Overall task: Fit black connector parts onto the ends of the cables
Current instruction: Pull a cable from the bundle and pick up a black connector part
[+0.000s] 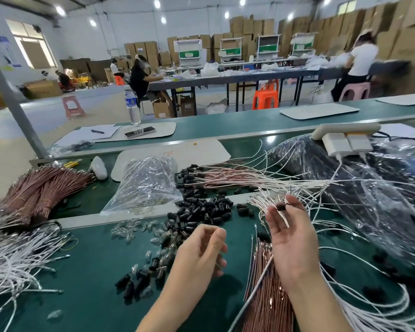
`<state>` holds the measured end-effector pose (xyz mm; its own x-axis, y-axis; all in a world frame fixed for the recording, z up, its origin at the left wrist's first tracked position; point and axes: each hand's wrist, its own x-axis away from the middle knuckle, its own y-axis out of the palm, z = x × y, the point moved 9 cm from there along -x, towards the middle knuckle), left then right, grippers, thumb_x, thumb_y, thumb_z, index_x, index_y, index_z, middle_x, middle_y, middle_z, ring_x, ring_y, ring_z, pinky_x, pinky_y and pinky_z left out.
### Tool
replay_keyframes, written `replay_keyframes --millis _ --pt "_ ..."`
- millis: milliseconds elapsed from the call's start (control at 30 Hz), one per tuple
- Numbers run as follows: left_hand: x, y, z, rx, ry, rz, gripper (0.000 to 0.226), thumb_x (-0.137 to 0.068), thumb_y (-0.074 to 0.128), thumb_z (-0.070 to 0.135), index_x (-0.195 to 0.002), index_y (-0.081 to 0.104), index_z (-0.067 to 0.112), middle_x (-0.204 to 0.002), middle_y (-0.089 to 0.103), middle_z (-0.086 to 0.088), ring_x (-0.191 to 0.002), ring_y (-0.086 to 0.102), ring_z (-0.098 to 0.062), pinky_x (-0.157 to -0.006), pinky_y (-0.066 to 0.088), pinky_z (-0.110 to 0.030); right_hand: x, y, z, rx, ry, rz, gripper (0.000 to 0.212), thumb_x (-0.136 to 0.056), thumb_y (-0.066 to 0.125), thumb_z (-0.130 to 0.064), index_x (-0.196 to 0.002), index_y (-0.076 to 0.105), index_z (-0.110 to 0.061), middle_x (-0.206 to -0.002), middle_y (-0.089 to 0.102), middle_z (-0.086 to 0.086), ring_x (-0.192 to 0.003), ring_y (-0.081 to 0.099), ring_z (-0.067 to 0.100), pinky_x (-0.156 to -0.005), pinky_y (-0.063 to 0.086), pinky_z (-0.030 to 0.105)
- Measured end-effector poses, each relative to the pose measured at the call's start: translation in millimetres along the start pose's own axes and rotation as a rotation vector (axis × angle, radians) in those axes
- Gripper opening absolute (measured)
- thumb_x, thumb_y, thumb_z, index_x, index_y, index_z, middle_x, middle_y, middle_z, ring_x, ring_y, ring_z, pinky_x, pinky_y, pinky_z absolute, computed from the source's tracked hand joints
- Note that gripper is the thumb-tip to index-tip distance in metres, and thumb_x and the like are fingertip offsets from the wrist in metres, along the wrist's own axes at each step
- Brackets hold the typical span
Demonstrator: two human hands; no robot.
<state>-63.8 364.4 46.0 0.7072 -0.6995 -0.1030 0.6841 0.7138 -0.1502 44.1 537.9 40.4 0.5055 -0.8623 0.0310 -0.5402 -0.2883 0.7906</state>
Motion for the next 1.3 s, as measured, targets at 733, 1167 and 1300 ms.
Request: replay_keyframes --millis 733,1167,1300 --pt "-118 115 -11 -0.745 -0.226 -0.235 0.023 -0.097 0.052 0.007 -0.085 0.068 -0.004 -0.084 0.076 -0.022 -0.059 0.066 -0.029 -0.063 0.060 -0.039 -13 -23 2 -0.095 0.023 0.159 0.031 -0.102 0.038 -0.004 -0.103 0.066 -0.015 -0.084 0.068 0.003 -0.080 0.065 0.017 -0.080 0.050 0.032" --pt "-107 55 46 -0.156 -0.076 0.173 0.022 -0.103 0.049 0.021 -0.094 0.058 0.004 -0.073 0.065 -0.007 -0.045 0.054 -0.003 -0.044 0.045 -0.017 -14 -22 -1 -0.169 0.065 0.133 0.028 -0.104 0.047 -0.005 -0.121 0.068 -0.010 -0.098 0.069 0.007 -0.083 0.068 0.014 -0.076 0.059 0.024" --pt "-94 -25 93 0.053 0.065 0.425 0.021 -0.103 0.047 0.021 -0.092 0.058 0.006 -0.066 0.065 -0.001 -0.050 0.058 -0.005 -0.048 0.049 -0.017 -13 -18 -3 -0.191 0.084 0.074 0.029 -0.099 0.053 -0.004 -0.124 0.067 -0.007 -0.103 0.069 0.010 -0.087 0.068 0.017 -0.078 0.059 0.023"
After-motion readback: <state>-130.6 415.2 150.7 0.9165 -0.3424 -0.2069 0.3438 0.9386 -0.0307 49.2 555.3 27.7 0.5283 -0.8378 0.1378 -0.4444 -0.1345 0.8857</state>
